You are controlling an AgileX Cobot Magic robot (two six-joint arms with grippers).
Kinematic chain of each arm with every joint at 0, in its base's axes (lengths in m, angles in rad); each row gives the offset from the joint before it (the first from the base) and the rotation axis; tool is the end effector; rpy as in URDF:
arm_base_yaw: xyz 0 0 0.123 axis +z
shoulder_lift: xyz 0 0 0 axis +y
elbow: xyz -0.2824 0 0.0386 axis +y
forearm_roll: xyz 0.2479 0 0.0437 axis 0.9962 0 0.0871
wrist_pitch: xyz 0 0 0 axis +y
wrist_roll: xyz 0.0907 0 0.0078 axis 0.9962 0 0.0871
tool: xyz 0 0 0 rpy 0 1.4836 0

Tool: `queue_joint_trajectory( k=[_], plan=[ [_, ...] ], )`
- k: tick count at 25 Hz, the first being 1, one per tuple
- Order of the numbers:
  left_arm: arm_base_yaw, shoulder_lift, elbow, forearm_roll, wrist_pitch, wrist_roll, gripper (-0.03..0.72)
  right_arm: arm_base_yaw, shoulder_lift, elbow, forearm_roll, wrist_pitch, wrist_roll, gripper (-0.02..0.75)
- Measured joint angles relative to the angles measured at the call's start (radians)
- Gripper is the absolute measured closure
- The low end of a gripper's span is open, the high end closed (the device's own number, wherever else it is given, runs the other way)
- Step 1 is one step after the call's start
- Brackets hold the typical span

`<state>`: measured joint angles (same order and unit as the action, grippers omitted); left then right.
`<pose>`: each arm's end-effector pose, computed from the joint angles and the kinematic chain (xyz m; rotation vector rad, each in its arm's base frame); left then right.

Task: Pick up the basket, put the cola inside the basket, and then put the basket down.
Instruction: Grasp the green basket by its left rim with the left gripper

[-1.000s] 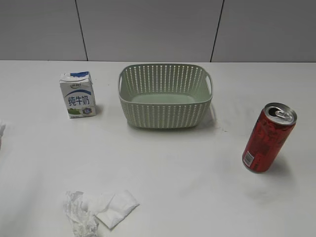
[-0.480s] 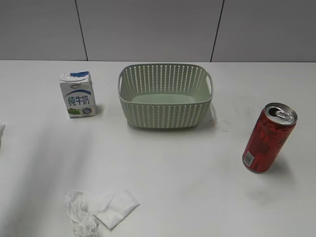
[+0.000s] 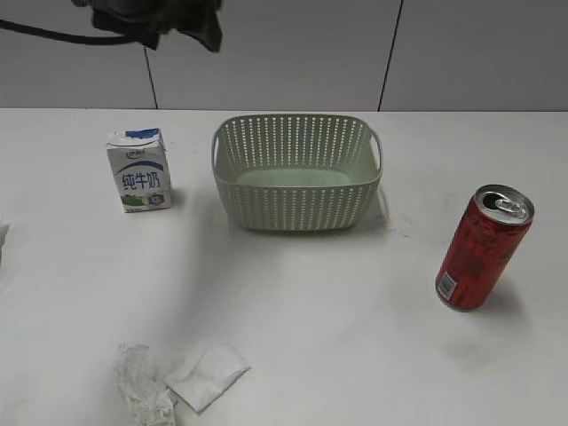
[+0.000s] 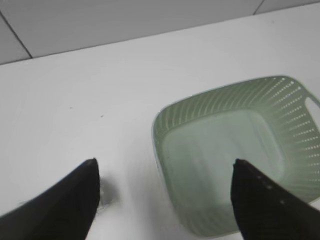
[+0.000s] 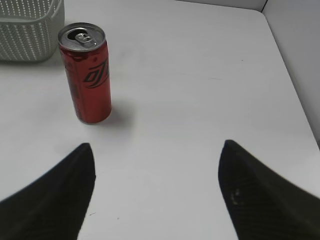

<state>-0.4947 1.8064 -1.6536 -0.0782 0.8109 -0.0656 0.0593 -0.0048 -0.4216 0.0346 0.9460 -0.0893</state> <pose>0.3613 -0.2008 0.3242 0.4863 2.4256 -0.3380 0.0075 0.0030 0.2643 -0.1464 1.9974 0.0218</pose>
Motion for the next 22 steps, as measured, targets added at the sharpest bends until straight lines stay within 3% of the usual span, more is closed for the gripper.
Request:
queue_joint_trajectory(
  k=[6,22],
  plan=[
    [-0.068,0.214,-0.157,0.054,0.078,-0.179,0.091,0.000,0.000,0.000,0.000,0.000,0.000,0.156],
    [-0.045,0.412,-0.167,0.078,0.066,-0.409,0.097,0.000,0.000,0.000,-0.001,0.000,0.001,0.156]
  ],
)
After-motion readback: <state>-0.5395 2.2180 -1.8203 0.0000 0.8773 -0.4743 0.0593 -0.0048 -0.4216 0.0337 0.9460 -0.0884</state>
